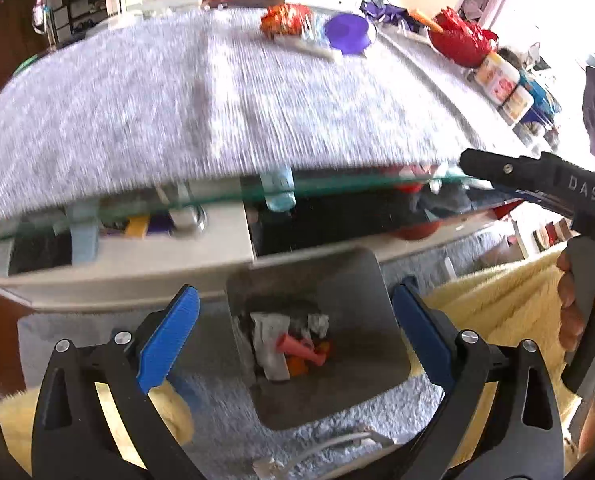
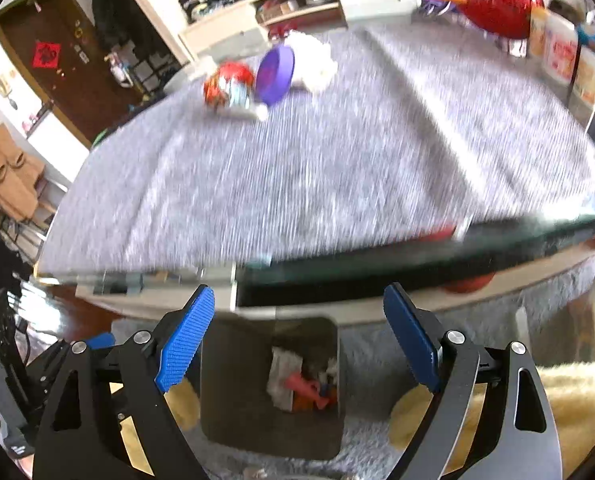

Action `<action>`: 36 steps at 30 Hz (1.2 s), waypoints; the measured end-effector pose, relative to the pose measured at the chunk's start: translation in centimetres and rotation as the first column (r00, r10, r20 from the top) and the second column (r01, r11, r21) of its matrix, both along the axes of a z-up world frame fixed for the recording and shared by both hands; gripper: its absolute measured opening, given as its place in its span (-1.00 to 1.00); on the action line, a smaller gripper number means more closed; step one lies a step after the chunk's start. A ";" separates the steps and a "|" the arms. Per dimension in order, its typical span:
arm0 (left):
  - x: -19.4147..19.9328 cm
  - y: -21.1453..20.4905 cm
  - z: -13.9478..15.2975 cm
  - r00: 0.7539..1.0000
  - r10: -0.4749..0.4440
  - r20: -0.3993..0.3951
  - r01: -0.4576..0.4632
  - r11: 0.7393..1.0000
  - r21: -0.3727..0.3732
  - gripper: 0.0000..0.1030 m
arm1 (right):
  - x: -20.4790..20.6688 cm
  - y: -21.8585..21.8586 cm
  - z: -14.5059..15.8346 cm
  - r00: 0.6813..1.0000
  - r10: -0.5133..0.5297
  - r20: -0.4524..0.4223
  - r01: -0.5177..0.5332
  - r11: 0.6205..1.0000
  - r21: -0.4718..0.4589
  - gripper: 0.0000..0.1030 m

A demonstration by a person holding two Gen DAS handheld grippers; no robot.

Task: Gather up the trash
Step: 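Grasp the purple bowl with the right tool while the left tool grasps a clear plastic piece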

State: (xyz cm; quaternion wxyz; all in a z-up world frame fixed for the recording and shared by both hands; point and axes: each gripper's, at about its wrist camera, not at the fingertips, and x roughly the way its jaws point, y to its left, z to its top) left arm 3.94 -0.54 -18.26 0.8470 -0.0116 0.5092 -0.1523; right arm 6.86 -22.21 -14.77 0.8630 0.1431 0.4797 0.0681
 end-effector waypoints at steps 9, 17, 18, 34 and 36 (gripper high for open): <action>5.5 0.3 3.2 0.998 0.026 0.055 -0.026 1.000 0.001 0.80 | 4.9 -1.2 2.3 0.998 -0.034 0.048 0.034 0.999 -0.013 0.70; 10.7 -0.4 4.8 0.996 0.026 0.080 -0.027 1.000 0.012 0.79 | 10.0 -0.9 2.5 0.998 -0.023 0.058 0.024 0.999 -0.022 0.70; 11.4 -0.5 4.9 0.996 0.026 0.083 -0.028 1.000 0.014 0.79 | 10.7 -0.8 2.5 0.998 -0.020 0.061 0.021 1.000 -0.020 0.70; 18.2 -2.8 4.3 0.996 -0.012 0.086 0.010 1.000 0.020 0.58 | 18.4 0.1 0.4 0.999 0.027 0.032 -0.028 0.999 0.031 0.00; 19.0 -3.2 4.1 0.996 -0.020 0.083 0.019 1.000 0.017 0.53 | 19.0 0.3 0.2 0.999 0.037 0.029 -0.039 0.999 0.035 -0.07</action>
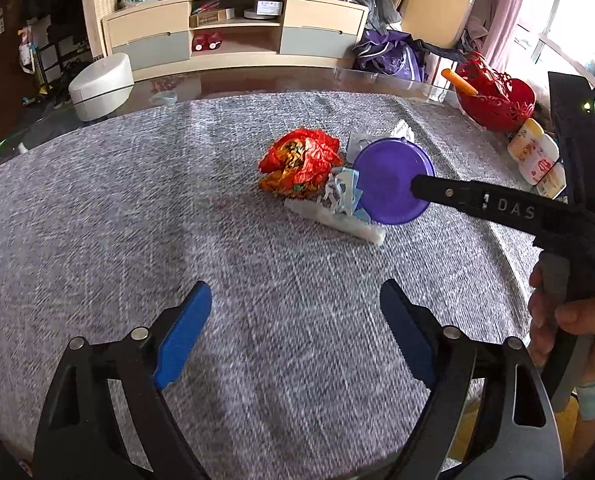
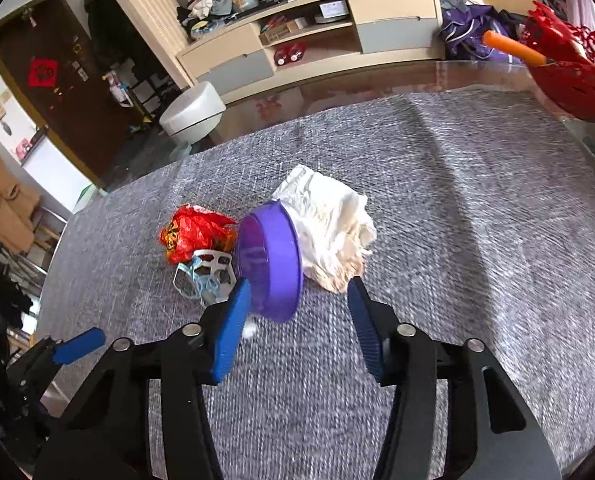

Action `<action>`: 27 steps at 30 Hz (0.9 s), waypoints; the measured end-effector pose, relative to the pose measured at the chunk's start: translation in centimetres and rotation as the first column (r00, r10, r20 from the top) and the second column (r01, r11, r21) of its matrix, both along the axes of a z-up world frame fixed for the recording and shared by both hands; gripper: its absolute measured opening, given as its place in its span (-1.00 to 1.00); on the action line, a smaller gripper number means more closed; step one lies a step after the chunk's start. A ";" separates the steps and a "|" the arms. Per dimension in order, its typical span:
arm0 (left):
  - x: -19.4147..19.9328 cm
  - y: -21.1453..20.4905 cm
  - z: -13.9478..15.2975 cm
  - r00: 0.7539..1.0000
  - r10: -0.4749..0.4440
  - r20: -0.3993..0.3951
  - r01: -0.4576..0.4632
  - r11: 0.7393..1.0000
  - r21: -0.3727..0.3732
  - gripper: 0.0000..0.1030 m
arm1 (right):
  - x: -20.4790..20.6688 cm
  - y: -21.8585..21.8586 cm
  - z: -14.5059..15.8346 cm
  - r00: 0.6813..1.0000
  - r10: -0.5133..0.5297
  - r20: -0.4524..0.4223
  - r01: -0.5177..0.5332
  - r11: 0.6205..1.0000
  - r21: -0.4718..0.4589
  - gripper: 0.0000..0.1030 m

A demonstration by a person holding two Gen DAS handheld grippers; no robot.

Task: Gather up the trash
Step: 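Grasp the purple bowl with the right tool while the left tool grasps a clear plastic piece, then carry the plastic piece in the left tool while the right tool carries the purple bowl to the bin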

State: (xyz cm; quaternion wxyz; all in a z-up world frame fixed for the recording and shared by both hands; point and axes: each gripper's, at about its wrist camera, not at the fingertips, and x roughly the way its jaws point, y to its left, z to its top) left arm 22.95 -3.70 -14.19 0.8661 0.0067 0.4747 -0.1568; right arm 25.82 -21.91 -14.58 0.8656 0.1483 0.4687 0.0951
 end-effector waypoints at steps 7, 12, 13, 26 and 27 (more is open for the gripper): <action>2.3 -1.6 0.0 0.999 -0.032 0.005 0.032 0.999 -0.020 0.38 | 1.0 0.2 -0.4 1.000 0.014 -0.008 -0.014 1.000 0.009 -0.15; 4.1 -2.9 -0.3 0.999 -0.054 0.002 0.054 0.998 -0.030 0.14 | 1.5 -0.1 -0.6 1.000 0.024 -0.009 -0.024 1.000 0.019 -0.29; 4.5 -3.2 -0.4 0.998 -0.060 0.000 0.060 0.998 -0.034 0.05 | 1.5 -0.2 -0.5 1.000 0.025 -0.005 -0.024 0.999 0.021 -0.32; 5.5 -4.5 -0.4 0.994 -0.110 0.000 0.110 0.990 -0.084 -0.93 | 0.5 0.1 1.7 0.996 0.079 0.040 -0.081 0.995 0.050 -0.66; 5.3 -4.4 -0.1 0.994 -0.105 0.007 0.106 0.991 -0.082 -0.93 | 0.4 0.3 1.8 0.996 0.084 0.040 -0.086 0.995 0.052 -0.67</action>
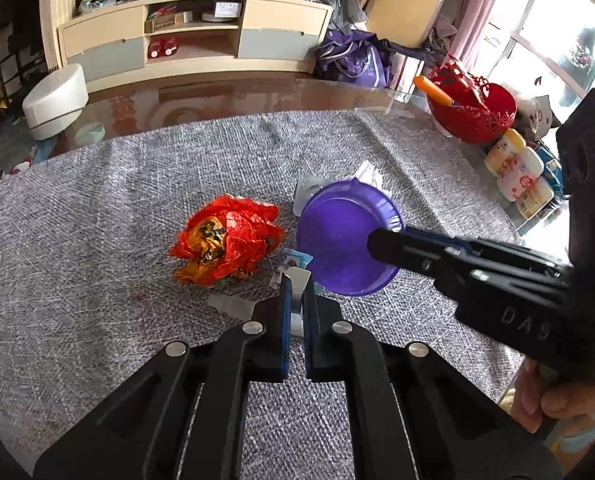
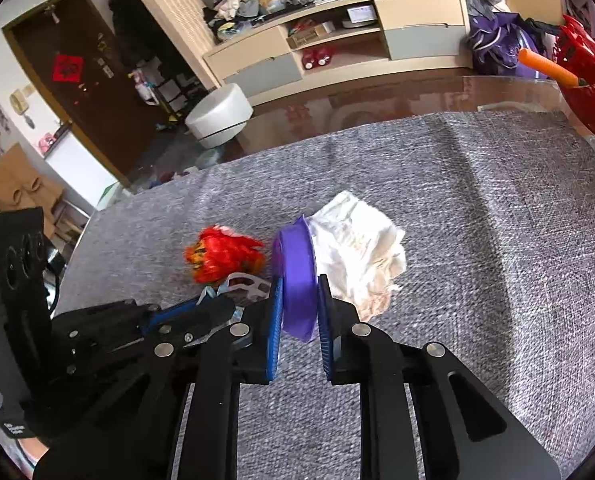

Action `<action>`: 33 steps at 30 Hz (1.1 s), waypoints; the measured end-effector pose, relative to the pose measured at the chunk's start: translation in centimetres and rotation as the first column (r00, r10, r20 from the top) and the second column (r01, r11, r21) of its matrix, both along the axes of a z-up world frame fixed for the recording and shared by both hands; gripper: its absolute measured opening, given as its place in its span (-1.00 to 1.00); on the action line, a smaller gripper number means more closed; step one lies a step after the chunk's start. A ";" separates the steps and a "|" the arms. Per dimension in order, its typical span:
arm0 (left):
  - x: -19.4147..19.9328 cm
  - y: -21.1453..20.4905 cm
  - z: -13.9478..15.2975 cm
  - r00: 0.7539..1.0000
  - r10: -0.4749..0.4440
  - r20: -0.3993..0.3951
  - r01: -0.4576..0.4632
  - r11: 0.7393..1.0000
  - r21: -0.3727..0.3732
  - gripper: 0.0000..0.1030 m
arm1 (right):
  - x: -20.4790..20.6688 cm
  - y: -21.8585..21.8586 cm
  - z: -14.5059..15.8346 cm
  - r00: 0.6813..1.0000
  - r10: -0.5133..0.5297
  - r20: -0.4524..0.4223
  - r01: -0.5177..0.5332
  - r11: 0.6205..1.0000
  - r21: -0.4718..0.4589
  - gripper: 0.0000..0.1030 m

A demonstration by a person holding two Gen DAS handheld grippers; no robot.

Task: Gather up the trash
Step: 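Carry the plastic piece in the left tool while the right tool carries the purple bowl to the bin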

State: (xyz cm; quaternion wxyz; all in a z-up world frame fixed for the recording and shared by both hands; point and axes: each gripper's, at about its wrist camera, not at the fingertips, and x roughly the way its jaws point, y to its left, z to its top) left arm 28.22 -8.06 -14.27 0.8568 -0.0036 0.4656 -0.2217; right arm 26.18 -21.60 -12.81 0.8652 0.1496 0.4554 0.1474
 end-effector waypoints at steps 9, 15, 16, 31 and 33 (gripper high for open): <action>-3.7 1.4 3.8 0.997 0.029 0.066 -0.031 0.999 0.021 -0.95 | -2.9 1.7 3.0 0.998 0.035 0.056 -0.034 0.999 -0.013 -0.70; -8.0 3.1 6.8 0.992 0.051 0.115 -0.053 0.998 0.014 -0.94 | -6.9 2.0 6.6 0.992 0.035 0.120 -0.031 0.999 -0.032 -0.70; -9.1 3.3 7.3 0.991 0.050 0.125 -0.052 0.999 0.011 -0.94 | -7.6 2.0 7.0 0.991 0.035 0.126 -0.031 0.999 -0.033 -0.70; -22.5 4.8 5.4 0.994 0.034 0.105 -0.039 0.998 0.046 -0.94 | -20.3 1.1 5.4 0.996 0.054 0.068 -0.050 0.996 -0.071 -0.70; -24.0 5.0 4.5 0.995 0.032 0.093 -0.037 0.998 0.047 -0.94 | -21.7 1.2 4.4 0.997 0.063 0.044 -0.060 0.996 -0.063 -0.70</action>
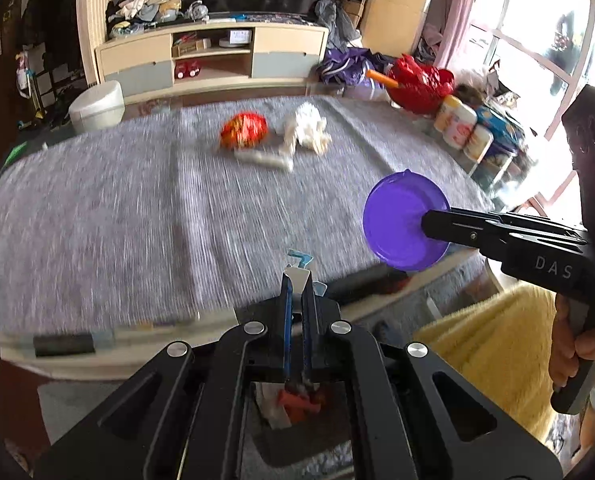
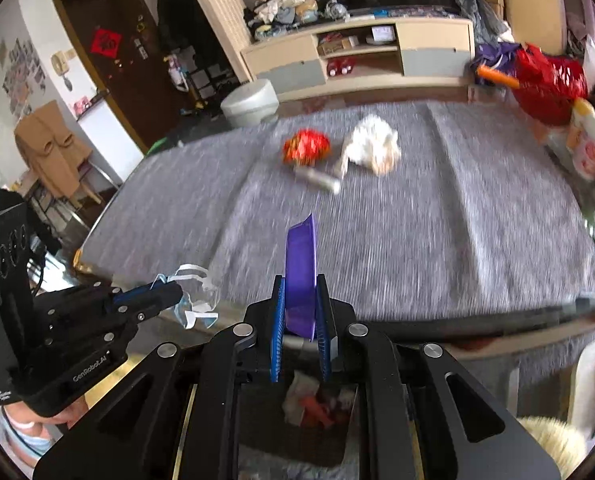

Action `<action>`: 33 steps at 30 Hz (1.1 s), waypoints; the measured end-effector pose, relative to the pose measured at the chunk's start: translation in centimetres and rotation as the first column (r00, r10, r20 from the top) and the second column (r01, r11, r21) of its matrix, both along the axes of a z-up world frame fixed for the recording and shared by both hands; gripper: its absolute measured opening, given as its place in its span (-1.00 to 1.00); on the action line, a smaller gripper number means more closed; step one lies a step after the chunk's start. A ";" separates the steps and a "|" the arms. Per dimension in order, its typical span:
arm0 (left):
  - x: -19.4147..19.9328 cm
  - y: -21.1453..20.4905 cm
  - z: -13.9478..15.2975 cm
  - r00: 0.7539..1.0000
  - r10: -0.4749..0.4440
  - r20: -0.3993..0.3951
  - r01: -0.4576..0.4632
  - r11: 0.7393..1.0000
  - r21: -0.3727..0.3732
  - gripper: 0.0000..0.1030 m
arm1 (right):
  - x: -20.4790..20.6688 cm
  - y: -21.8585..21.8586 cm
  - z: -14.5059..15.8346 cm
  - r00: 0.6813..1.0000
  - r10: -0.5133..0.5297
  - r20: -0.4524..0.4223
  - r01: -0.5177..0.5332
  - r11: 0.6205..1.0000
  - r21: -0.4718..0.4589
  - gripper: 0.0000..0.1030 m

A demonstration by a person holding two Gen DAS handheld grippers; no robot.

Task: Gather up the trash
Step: 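Carry the plastic piece in the left tool while the right tool carries the purple bowl to the bin, then open the left tool over the bin while the right tool releases the purple bowl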

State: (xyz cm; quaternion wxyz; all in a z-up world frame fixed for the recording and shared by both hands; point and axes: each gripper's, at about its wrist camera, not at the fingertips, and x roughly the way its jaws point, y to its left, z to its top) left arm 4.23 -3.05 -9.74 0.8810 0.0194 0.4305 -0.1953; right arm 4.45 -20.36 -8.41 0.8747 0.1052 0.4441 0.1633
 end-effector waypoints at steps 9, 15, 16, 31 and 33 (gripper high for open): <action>-4.5 1.2 -6.3 0.992 0.009 -0.127 -0.009 1.000 0.005 -0.94 | -4.0 1.4 -5.7 0.993 0.016 -0.115 -0.015 1.000 0.005 -0.70; -5.7 1.2 -10.4 0.978 0.020 -0.207 -0.022 1.000 -0.006 -0.94 | -4.8 2.8 -10.0 0.980 0.023 -0.196 -0.026 1.000 -0.013 -0.70; -5.9 1.2 -10.9 0.976 0.019 -0.215 -0.020 1.000 -0.004 -0.94 | -4.8 3.1 -10.5 0.978 0.023 -0.205 -0.027 0.999 -0.020 -0.70; -5.7 1.3 -15.7 0.940 0.021 -0.339 -0.030 0.999 -0.021 -0.78 | -3.5 4.1 -14.4 0.960 0.001 -0.281 -0.014 0.999 -0.044 -0.65; -5.5 1.5 -15.6 0.943 0.030 -0.331 -0.037 0.999 -0.015 -0.33 | -3.2 4.2 -14.5 0.959 -0.002 -0.284 -0.011 0.999 -0.044 -0.65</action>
